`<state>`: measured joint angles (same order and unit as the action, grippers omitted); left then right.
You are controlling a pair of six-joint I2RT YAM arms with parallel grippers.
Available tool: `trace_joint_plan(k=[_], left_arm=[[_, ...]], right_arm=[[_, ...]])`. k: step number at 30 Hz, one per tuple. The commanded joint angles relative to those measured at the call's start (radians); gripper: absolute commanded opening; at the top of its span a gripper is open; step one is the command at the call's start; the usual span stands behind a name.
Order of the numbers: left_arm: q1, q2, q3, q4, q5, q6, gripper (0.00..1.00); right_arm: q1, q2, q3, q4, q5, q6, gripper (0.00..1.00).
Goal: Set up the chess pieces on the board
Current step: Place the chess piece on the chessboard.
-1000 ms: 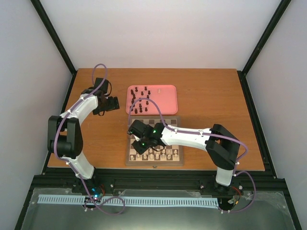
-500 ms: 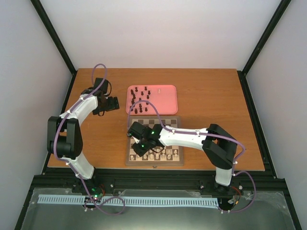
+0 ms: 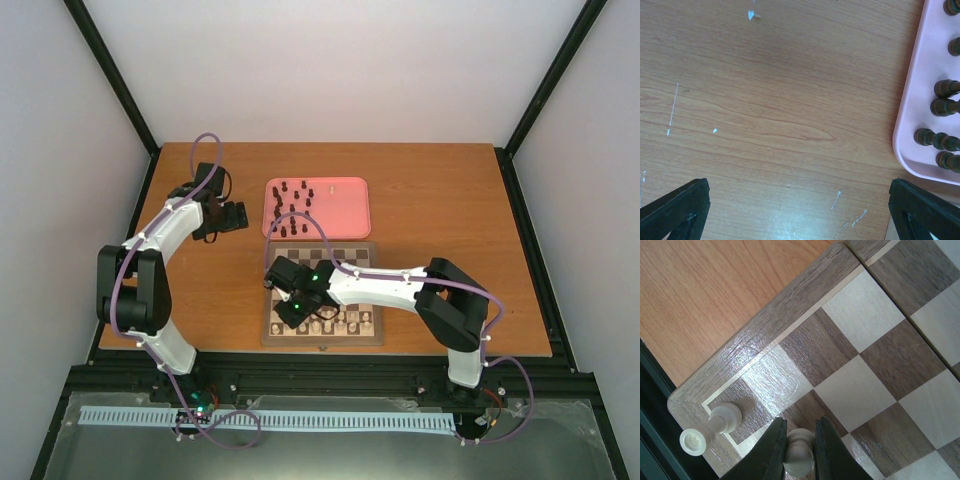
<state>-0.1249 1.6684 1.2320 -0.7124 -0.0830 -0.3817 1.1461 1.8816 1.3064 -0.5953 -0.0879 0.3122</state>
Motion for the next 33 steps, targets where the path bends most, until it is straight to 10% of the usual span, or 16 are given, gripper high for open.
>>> trace_joint_plan(k=[1, 33], left_arm=[[-0.004, -0.02, 0.004, 0.005, -0.006, 0.004, 1.0], [-0.004, 0.008, 0.015, 0.011, 0.002, 0.003, 1.0]], right_arm=[[0.011, 0.01, 0.031, -0.013, 0.018, -0.005, 0.12], [0.01, 0.037, 0.055, -0.033, 0.017, -0.031, 0.2]])
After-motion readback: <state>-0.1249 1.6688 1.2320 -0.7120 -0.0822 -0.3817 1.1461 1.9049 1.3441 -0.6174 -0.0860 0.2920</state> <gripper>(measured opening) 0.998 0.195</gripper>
